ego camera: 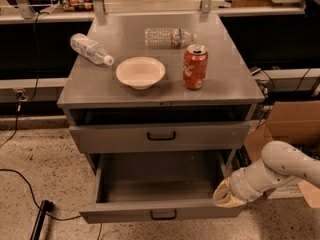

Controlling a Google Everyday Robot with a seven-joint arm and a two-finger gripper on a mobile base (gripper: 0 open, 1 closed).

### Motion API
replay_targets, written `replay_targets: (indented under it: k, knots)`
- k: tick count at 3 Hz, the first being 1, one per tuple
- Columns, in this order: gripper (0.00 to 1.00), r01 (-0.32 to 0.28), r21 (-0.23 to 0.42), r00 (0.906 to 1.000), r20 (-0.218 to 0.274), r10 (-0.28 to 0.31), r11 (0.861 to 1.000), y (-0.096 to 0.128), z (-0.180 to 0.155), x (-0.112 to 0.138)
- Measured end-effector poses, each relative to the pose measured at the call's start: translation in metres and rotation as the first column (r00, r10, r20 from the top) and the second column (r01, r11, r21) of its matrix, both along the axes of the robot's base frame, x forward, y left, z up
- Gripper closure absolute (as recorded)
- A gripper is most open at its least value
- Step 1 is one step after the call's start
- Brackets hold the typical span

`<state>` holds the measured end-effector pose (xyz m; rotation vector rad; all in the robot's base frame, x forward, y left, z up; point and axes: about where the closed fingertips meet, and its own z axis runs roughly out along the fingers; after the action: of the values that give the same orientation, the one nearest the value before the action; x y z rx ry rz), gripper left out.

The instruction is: Open middle drawer

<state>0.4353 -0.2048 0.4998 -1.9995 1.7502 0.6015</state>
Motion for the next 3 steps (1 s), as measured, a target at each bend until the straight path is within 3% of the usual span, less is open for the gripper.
replay_targets:
  k: [1, 2, 3]
  knots:
    - [0.78, 0.012, -0.011, 0.9999, 0.009, -0.012, 1.000, -0.0007, 0.0021, -0.0023]
    - [0.85, 0.025, -0.024, 0.9995, 0.019, -0.025, 0.999, -0.0016, 0.0046, -0.0049]
    - [0.85, 0.025, -0.024, 0.9995, 0.018, -0.025, 0.999, -0.0015, 0.0046, -0.0050]
